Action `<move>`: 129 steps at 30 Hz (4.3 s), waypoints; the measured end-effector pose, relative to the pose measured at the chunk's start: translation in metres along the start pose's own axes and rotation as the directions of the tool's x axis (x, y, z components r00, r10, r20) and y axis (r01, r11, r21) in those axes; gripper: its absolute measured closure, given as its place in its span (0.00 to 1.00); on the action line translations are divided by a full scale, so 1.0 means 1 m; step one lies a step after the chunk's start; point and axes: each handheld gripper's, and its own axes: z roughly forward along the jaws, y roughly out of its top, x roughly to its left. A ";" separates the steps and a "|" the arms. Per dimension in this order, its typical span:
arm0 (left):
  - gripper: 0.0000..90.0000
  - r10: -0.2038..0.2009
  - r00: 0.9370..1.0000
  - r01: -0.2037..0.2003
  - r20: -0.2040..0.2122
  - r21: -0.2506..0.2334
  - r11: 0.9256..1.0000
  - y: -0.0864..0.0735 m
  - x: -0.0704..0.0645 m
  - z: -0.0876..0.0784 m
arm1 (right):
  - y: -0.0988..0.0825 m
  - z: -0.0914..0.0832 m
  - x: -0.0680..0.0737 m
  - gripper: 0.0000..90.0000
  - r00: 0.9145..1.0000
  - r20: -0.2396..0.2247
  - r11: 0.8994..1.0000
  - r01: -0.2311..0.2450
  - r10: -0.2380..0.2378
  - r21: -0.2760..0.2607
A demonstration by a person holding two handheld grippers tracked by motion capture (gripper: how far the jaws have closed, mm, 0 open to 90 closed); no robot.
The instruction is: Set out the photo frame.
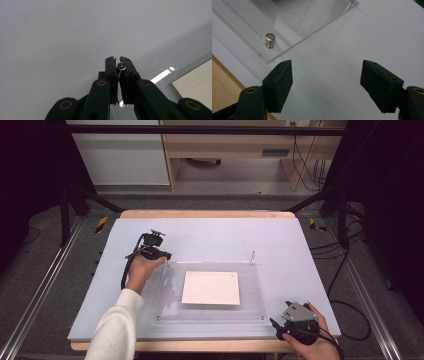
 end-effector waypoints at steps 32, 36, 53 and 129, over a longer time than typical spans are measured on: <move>0.94 0.010 1.000 -0.010 0.007 -0.007 1.000 -0.002 0.000 0.001 | 0.010 0.016 0.035 0.51 0.966 -0.037 0.959 0.247 -0.255 -0.139; 0.94 0.016 1.000 -0.016 0.005 -0.010 1.000 -0.002 0.000 0.001 | 0.011 0.014 0.037 0.53 0.965 -0.020 0.956 0.257 -0.262 -0.142; 0.94 0.009 1.000 -0.009 0.015 -0.014 1.000 -0.001 0.003 0.003 | 0.017 0.008 0.035 0.59 0.964 0.073 0.945 0.266 -0.256 -0.188; 0.42 0.693 0.685 -0.725 -0.224 -0.294 0.622 -0.134 -0.146 -0.146 | 0.075 -0.020 -0.004 0.68 0.987 -0.016 0.980 0.155 -0.158 -0.124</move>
